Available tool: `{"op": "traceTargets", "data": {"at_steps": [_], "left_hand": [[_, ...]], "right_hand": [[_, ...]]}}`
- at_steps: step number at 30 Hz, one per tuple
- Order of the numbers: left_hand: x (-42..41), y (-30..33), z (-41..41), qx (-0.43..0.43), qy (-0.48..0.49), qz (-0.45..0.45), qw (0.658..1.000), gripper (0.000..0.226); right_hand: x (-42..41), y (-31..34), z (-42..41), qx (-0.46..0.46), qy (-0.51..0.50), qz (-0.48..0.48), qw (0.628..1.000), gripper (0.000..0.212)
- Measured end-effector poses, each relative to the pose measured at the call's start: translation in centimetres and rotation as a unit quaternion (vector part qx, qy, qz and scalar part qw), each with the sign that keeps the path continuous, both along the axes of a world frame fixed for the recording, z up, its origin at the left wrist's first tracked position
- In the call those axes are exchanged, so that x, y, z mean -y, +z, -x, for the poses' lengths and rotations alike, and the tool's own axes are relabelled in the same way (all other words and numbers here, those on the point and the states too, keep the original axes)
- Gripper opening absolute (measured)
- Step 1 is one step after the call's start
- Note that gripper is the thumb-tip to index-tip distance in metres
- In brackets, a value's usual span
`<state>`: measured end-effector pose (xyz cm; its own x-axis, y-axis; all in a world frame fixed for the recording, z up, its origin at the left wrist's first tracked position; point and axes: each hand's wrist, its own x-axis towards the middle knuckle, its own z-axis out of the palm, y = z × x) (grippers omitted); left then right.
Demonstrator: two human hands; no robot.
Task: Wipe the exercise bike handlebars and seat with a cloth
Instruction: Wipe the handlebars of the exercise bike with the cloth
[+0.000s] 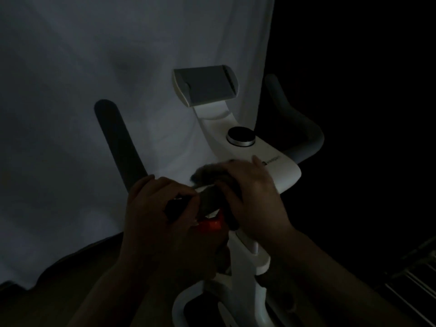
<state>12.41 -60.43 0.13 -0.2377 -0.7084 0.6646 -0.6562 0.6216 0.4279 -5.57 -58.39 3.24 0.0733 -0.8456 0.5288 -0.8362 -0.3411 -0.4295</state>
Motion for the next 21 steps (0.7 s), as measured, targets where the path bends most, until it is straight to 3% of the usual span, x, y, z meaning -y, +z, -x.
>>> {"op": "traceTargets", "data": {"at_steps": [4, 7, 13, 18, 21], "left_hand": [[-1.1, -0.1, 0.2, -0.058, 0.041, 0.01, 0.997, 0.029], [-2.2, -0.5, -0.2, -0.108, 0.074, -0.002, 0.991, 0.031], [-3.4, -0.7, -1.3, -0.227, 0.114, -0.062, 0.965, 0.044], [-3.6, -0.1, -2.3, -0.238, 0.108, -0.092, 0.961, 0.038], [-3.5, 0.2, -3.3, -0.231, 0.101, -0.116, 0.961, 0.034]], "right_hand": [[-0.7, -1.6, -1.9, 0.08, -0.017, 0.043, 0.996, 0.032], [-0.8, -1.4, -0.3, 0.029, 0.067, 0.025, 0.997, 0.035], [-0.3, -2.5, -3.6, 0.019, 0.074, 0.027, 0.997, 0.043], [0.1, -1.7, -3.3, -0.034, 0.146, 0.066, 0.986, 0.043], [-0.4, -2.3, -4.8, -0.027, 0.105, 0.078, 0.991, 0.043]]}}
